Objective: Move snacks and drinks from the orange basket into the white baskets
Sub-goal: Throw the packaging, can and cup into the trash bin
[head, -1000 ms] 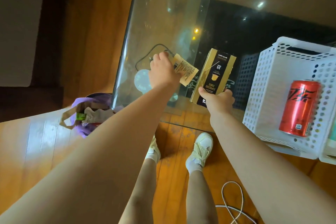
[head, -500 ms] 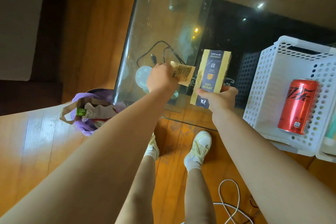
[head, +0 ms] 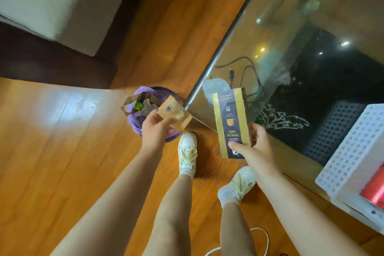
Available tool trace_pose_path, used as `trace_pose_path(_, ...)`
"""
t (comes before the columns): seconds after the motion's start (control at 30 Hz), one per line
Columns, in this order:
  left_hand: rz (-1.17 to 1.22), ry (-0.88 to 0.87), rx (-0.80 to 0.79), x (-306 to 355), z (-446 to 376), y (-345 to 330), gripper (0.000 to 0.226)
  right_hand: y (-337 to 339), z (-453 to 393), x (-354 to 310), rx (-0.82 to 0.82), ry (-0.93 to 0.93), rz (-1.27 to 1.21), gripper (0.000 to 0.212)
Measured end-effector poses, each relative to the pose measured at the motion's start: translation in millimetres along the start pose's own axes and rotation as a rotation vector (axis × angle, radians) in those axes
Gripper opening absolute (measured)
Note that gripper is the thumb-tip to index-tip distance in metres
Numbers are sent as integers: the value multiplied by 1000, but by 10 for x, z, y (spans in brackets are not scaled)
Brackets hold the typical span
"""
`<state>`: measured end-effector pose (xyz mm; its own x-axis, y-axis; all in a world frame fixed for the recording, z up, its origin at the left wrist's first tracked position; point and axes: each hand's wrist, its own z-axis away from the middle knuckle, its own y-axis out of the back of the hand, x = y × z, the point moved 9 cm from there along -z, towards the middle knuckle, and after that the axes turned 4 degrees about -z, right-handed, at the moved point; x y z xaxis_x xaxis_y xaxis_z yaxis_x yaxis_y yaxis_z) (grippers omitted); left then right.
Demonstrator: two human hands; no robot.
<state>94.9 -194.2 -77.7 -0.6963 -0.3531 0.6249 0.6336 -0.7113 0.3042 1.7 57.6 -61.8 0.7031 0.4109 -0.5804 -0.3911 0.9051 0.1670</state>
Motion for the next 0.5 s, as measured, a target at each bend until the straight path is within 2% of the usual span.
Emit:
trace_pose_path(0.1, 24, 65, 121, -261, -121, 512, 21, -513, 17, 4, -159, 18, 72, 59)
trace_pose_path(0.2, 11, 119, 193, -441, -253, 806, 15, -944, 21, -4, -219, 26, 122, 57)
trace_pose_path(0.3, -13, 173, 206, -577, -400, 918, 9, -1264, -24, -41, -215, 19, 129, 53)
trace_pose_path(0.4, -56, 219, 193, -658, -524, 910, 5, -1510, -103, -82, -224, 3, 182, 60)
trace_pose_path(0.5, -121, 244, 137, -680, -620, 834, 17, -1642, -217, -98, -226, -16, 286, 73)
